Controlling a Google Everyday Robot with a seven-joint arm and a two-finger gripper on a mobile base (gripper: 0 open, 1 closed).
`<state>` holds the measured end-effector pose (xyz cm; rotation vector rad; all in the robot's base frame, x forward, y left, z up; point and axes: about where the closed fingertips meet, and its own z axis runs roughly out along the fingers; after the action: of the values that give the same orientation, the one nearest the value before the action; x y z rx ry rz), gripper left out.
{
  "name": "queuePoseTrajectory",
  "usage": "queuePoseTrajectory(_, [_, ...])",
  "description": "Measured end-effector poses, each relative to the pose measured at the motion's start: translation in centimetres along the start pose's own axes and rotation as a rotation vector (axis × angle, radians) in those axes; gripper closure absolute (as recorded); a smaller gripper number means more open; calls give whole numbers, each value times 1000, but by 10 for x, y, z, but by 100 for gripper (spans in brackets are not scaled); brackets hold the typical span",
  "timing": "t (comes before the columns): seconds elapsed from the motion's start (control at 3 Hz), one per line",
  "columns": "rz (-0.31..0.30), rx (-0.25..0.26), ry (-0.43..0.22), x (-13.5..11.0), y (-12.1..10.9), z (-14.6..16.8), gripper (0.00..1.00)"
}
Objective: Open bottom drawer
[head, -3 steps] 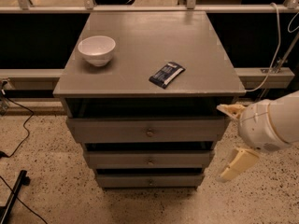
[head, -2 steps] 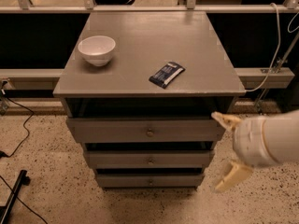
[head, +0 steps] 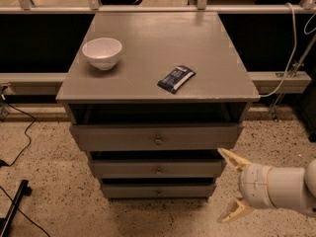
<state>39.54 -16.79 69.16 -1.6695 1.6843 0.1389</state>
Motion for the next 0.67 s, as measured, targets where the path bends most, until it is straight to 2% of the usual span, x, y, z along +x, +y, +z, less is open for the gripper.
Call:
queuePoseTrajectory(0.33, [-58,-11,-20,8,3,12,0])
queuePoseTrajectory(0.67, [-39,-63,-51,21,14,59,0])
